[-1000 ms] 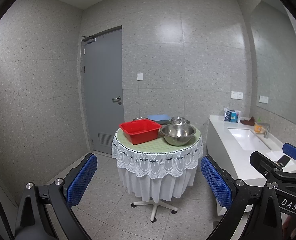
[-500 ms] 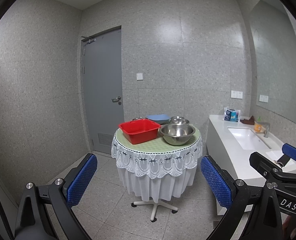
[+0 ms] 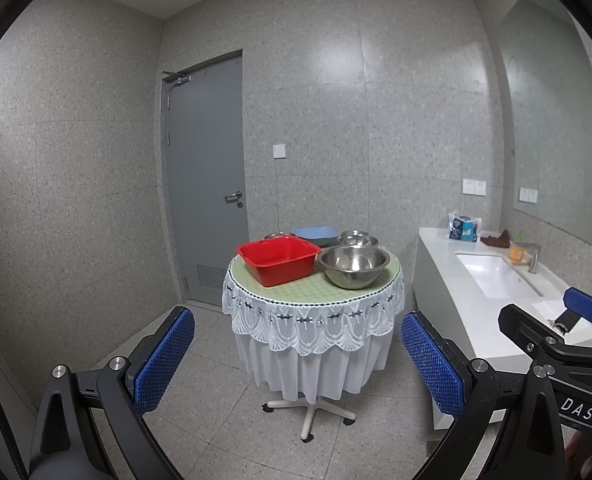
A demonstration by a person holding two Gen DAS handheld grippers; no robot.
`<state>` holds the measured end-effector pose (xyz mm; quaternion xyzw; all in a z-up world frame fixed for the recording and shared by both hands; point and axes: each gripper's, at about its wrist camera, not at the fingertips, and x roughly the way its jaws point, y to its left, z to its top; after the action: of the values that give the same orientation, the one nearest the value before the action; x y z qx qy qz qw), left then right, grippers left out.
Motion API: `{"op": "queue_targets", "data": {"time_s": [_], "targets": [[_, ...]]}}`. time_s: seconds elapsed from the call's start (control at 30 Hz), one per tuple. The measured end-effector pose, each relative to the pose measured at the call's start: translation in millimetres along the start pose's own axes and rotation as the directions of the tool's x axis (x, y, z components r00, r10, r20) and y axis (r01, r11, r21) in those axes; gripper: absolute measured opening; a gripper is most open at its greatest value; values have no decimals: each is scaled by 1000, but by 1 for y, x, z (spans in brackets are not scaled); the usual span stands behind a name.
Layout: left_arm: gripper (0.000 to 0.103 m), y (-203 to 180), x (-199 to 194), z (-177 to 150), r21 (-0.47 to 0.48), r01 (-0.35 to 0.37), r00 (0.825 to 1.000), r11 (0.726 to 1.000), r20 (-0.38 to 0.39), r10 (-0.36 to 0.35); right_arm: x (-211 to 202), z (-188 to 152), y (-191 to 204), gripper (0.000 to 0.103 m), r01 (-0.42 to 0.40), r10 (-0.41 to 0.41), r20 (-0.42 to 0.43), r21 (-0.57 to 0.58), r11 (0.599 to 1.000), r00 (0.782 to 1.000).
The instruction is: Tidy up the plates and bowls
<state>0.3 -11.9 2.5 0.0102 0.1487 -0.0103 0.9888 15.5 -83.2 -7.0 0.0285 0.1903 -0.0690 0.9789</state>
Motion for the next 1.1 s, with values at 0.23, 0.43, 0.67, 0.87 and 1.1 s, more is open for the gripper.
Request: {"op": "queue_targets", "data": {"time_s": [0.23,0.43,0.67,0.87,1.1], "targets": [[102,-1,4,3,6,-5,1000,1000,-10,5,5,2,-3,103,-6,6,-13,3,1000,1000],[102,-4,9,7,15,-7,1000,1000,-20,8,9,8,-7,103,-11,11,-26,9,1000,1000],[102,-5,19,13,21,-7,999,1000,-47,8,16,12,-8,103,-9,10,-49,15,1000,999],[102,-7,32,25,29,0,997,1000,-76,2,29,18,-11,103,-5,7,-77,27,1000,997],[102,-1,64,34,34,10,992,999,-123,-6,57,20,-14,103,-1,6,-113,48,999,994]]}}
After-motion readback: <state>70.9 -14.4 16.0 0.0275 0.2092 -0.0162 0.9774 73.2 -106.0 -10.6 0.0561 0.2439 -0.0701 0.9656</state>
